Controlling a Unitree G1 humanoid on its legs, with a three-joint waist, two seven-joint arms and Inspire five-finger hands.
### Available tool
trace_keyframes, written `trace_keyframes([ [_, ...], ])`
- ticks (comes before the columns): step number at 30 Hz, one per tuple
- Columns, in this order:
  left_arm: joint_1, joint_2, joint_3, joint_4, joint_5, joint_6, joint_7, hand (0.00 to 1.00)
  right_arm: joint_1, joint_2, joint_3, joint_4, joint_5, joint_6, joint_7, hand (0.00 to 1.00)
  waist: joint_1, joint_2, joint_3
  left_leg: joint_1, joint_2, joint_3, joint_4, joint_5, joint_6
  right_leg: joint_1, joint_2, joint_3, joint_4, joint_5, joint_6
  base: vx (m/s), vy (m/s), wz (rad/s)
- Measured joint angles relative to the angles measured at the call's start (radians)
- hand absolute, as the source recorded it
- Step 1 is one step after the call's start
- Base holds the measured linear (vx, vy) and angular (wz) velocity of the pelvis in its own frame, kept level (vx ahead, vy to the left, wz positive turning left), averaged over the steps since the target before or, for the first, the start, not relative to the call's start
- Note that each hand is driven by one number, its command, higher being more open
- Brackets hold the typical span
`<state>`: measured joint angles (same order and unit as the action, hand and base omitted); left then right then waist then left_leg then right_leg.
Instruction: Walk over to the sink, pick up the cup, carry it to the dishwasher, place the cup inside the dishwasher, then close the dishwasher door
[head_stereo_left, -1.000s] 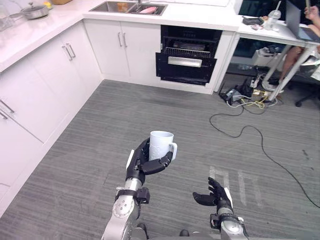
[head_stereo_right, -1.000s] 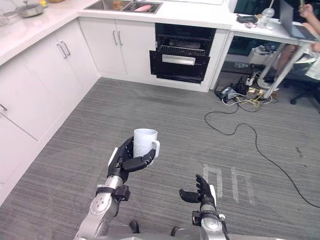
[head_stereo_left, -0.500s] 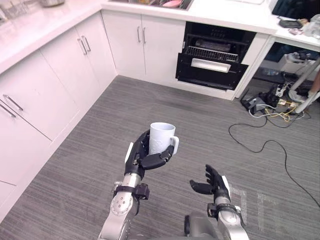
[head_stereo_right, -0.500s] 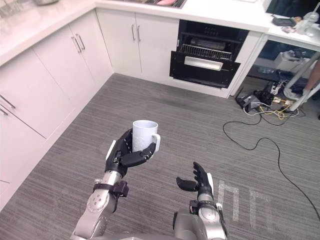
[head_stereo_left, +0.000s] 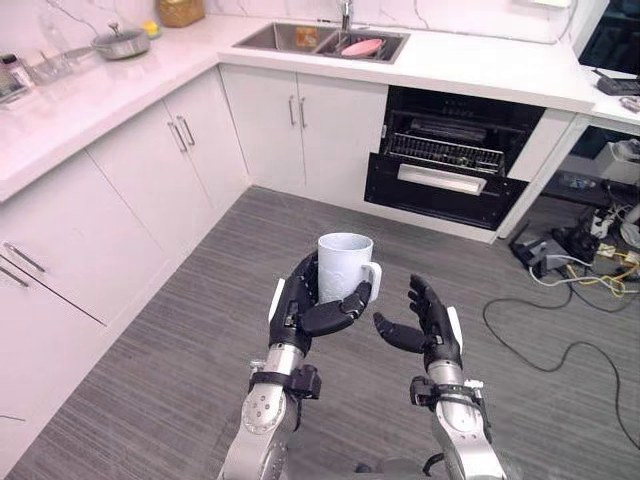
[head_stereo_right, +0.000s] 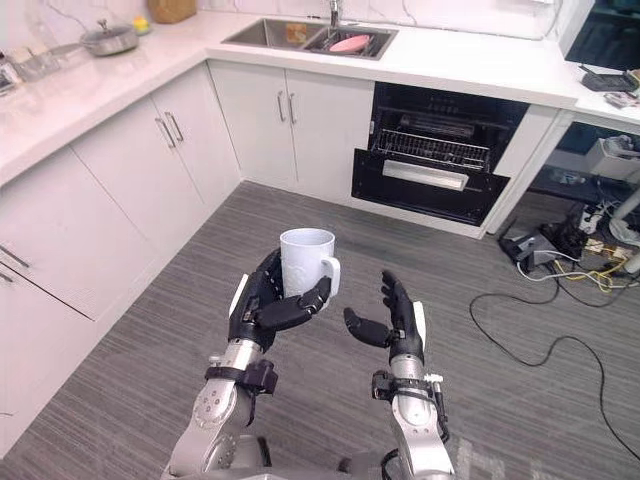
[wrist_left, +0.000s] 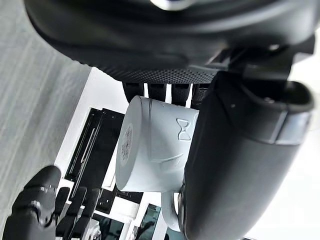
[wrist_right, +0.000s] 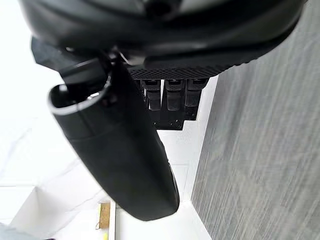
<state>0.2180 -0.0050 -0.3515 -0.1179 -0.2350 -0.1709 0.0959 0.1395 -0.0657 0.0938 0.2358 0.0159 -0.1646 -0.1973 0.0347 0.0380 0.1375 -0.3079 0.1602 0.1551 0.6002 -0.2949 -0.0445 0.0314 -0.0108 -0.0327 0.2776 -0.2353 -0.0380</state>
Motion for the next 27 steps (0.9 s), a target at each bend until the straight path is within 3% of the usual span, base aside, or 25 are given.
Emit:
trace_keyframes([
  [1, 0.0, -0.001, 0.002, 0.0, 0.0, 0.0, 0.0, 0.3, -0.012, -0.003, 0.0, 0.025, 0.0, 0.0, 0.0, 0.9, 0.0, 0.0, 0.0, -0.008, -0.021, -0.014, -0.081, 0.023, -0.005, 0.01, -0.01, 0.006, -0.008, -0.006, 0.011, 0.35, 0.234, -0.17],
  [2, 0.0, 0.0, 0.003, 0.002, 0.0, 0.0, 0.0, 0.3, -0.024, -0.011, -0.003, 0.073, 0.0, 0.003, -0.002, 0.9, 0.004, 0.0, -0.002, -0.014, -0.05, -0.02, -0.212, 0.121, -0.01, 0.025, -0.029, 0.015, -0.022, -0.016, 0.04, 0.39, 0.26, -0.19],
  [3, 0.002, 0.001, 0.004, 0.004, 0.0, 0.0, 0.001, 0.3, -0.025, -0.015, -0.003, 0.091, 0.0, 0.006, -0.002, 0.9, 0.011, 0.005, -0.008, -0.004, -0.061, -0.013, -0.241, 0.186, -0.007, 0.029, -0.036, 0.026, -0.024, -0.019, 0.06, 0.53, 0.342, -0.25],
  [4, 0.002, 0.006, 0.012, 0.006, 0.001, 0.001, 0.003, 0.3, -0.024, -0.018, -0.003, 0.127, 0.0, 0.015, -0.001, 0.9, 0.016, -0.007, -0.023, -0.006, -0.085, 0.0, -0.226, 0.256, 0.048, 0.05, -0.069, 0.037, -0.039, -0.039, 0.091, 0.56, 0.353, -0.15],
  [6, -0.006, 0.005, 0.029, 0.009, 0.001, 0.002, 0.014, 0.3, -0.024, -0.015, -0.003, 0.137, -0.001, 0.021, 0.0, 0.9, 0.009, -0.022, -0.028, -0.029, -0.111, 0.012, -0.169, 0.197, 0.07, 0.052, -0.104, 0.037, -0.039, -0.044, 0.105, 0.52, 0.319, -0.02],
  [8, -0.006, 0.016, 0.041, 0.021, 0.001, 0.005, 0.022, 0.3, -0.024, -0.013, -0.007, 0.151, -0.001, 0.023, 0.003, 0.9, 0.008, -0.028, -0.025, 0.013, -0.15, 0.036, -0.169, 0.139, 0.096, 0.0, -0.141, 0.06, 0.126, -0.047, 0.149, 0.43, 0.285, -0.06],
  [9, -0.006, 0.033, 0.041, 0.033, 0.002, 0.006, 0.024, 0.3, -0.025, -0.01, -0.011, 0.159, -0.001, 0.024, 0.006, 0.9, 0.001, -0.035, -0.021, 0.077, -0.182, 0.04, -0.209, 0.126, 0.112, -0.064, -0.168, 0.085, 0.325, -0.02, 0.233, 0.26, 0.163, 0.05],
  [10, -0.006, 0.041, 0.041, 0.039, 0.002, 0.007, 0.025, 0.3, -0.025, -0.007, -0.011, 0.163, -0.001, 0.024, 0.007, 0.9, -0.004, -0.037, -0.019, 0.112, -0.195, 0.037, -0.233, 0.121, 0.119, -0.103, -0.175, 0.099, 0.434, 0.002, 0.269, 0.42, 0.197, 0.18],
  [11, -0.002, 0.053, 0.041, 0.045, 0.003, 0.012, 0.03, 0.3, -0.025, -0.002, -0.008, 0.166, -0.002, 0.024, 0.014, 0.9, -0.013, -0.038, -0.019, 0.192, -0.211, 0.027, -0.28, 0.11, 0.128, -0.183, -0.17, 0.107, 0.649, -0.014, 0.238, 0.41, 0.162, 0.17],
  [13, -0.003, 0.056, 0.04, 0.043, 0.003, 0.012, 0.032, 0.3, -0.028, 0.009, -0.006, 0.166, -0.004, 0.024, 0.019, 0.9, -0.02, -0.038, -0.019, 0.263, -0.21, 0.009, -0.327, 0.101, 0.13, -0.25, -0.149, 0.079, 0.724, -0.038, 0.187, 0.4, 0.092, 0.23],
  [15, -0.014, 0.058, 0.024, 0.04, 0.003, 0.011, 0.032, 0.3, -0.029, 0.029, -0.007, 0.145, -0.009, 0.024, 0.021, 0.9, -0.031, -0.043, -0.019, 0.332, -0.202, -0.023, -0.37, 0.079, 0.126, -0.351, -0.101, 0.053, 0.672, -0.075, 0.128, 0.37, -0.018, 0.33],
  [17, -0.015, 0.06, 0.005, 0.039, 0.003, 0.011, 0.032, 0.3, -0.026, 0.034, -0.004, 0.131, -0.009, 0.024, 0.026, 0.9, -0.035, -0.041, -0.019, 0.377, -0.185, -0.042, -0.375, 0.047, 0.112, -0.402, -0.067, 0.029, 0.544, -0.081, 0.115, 0.36, -0.091, 0.28],
  [19, -0.023, 0.067, -0.015, 0.039, 0.003, 0.01, 0.031, 0.3, -0.025, 0.033, -0.001, 0.127, -0.009, 0.024, 0.025, 0.9, -0.041, -0.048, -0.025, 0.407, -0.175, -0.063, -0.39, 0.021, 0.083, -0.421, -0.041, 0.026, 0.329, -0.042, 0.096, 0.39, -0.122, 0.48],
  [20, -0.025, 0.067, -0.022, 0.041, 0.004, 0.008, 0.03, 0.3, -0.018, 0.032, 0.001, 0.121, -0.009, 0.024, 0.025, 0.9, -0.054, -0.067, -0.034, 0.42, -0.183, -0.086, -0.384, -0.007, 0.063, -0.415, -0.041, 0.035, 0.219, 0.097, 0.076, 0.44, -0.157, 0.56],
  [21, -0.023, 0.053, -0.029, 0.065, 0.004, 0.011, 0.031, 0.3, -0.01, 0.022, 0.002, 0.126, -0.009, 0.026, 0.025, 0.9, -0.053, -0.038, -0.04, 0.445, -0.155, -0.105, -0.373, -0.028, 0.049, -0.395, -0.025, 0.017, 0.24, 0.11, 0.032, 0.46, -0.158, 0.47],
  [22, -0.017, 0.05, -0.031, 0.069, 0.004, 0.011, 0.03, 0.3, -0.005, 0.019, 0.002, 0.125, -0.009, 0.027, 0.025, 0.9, -0.053, -0.025, -0.046, 0.443, -0.14, -0.107, -0.356, -0.031, 0.044, -0.383, -0.018, 0.006, 0.234, 0.097, 0.025, 0.49, -0.171, 0.33],
  [24, -0.02, 0.034, -0.029, 0.077, 0.004, 0.014, 0.028, 0.3, 0.029, 0.015, 0.001, 0.074, -0.008, 0.031, 0.025, 0.9, -0.056, -0.004, -0.036, 0.382, -0.099, -0.103, -0.154, -0.026, 0.028, -0.31, 0.003, -0.038, 0.203, 0.075, 0.009, 0.55, -0.203, 0.41],
  [25, -0.015, 0.019, -0.026, 0.076, 0.003, 0.013, 0.026, 0.3, 0.077, 0.015, 0.01, 0.006, -0.008, 0.031, 0.021, 0.9, -0.046, -0.001, -0.028, 0.282, -0.048, -0.072, 0.126, 0.048, -0.041, -0.219, 0.017, -0.052, 0.153, 0.063, -0.01, 0.52, -0.186, 0.3],
  [27, -0.007, 0.013, -0.022, 0.072, 0.003, 0.012, 0.021, 0.3, 0.098, 0.012, 0.022, -0.043, -0.007, 0.03, 0.018, 0.9, -0.034, 0.0, -0.027, 0.216, 0.002, -0.032, 0.304, 0.071, -0.039, -0.145, 0.028, -0.049, 0.105, 0.052, -0.02, 0.35, -0.092, -0.01],
])
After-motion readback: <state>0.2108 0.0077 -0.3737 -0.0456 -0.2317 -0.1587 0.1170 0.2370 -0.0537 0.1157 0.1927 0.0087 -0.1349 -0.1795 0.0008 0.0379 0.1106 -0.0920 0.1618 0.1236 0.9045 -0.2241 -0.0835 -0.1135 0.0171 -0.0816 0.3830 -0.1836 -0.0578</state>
